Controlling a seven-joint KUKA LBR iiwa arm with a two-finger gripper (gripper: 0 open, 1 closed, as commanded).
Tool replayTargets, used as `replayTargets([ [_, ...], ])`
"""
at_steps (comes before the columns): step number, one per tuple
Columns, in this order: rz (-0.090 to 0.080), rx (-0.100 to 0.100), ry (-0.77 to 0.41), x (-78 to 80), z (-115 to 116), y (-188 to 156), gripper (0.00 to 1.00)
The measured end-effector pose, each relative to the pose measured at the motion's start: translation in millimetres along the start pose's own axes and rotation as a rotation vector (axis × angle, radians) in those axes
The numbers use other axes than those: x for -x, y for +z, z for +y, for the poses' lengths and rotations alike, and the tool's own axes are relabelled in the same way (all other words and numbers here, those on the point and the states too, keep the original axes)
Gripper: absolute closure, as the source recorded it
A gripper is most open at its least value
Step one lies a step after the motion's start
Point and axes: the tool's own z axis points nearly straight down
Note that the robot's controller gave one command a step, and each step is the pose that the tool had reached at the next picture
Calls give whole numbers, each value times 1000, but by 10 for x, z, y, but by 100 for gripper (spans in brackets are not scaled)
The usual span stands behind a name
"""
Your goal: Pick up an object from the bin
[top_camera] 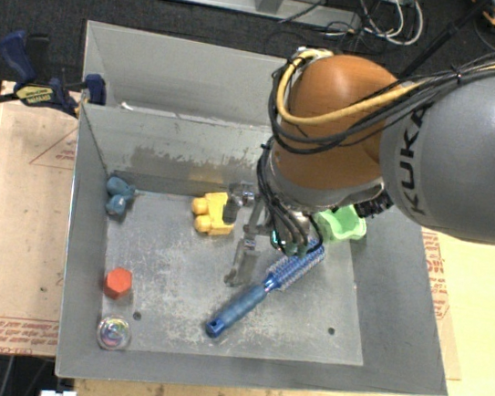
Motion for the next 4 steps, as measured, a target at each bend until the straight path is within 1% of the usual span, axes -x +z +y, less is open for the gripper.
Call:
replayTargets([
  [1,0,-2,-149,-50,-634,875,0],
  [2,0,0,-294,-276,-684,1647,0],
  [3,-7,0,-293,-253,-682,1615,100],
  [4,-16,-1,-291,-568,-522,-348,100],
])
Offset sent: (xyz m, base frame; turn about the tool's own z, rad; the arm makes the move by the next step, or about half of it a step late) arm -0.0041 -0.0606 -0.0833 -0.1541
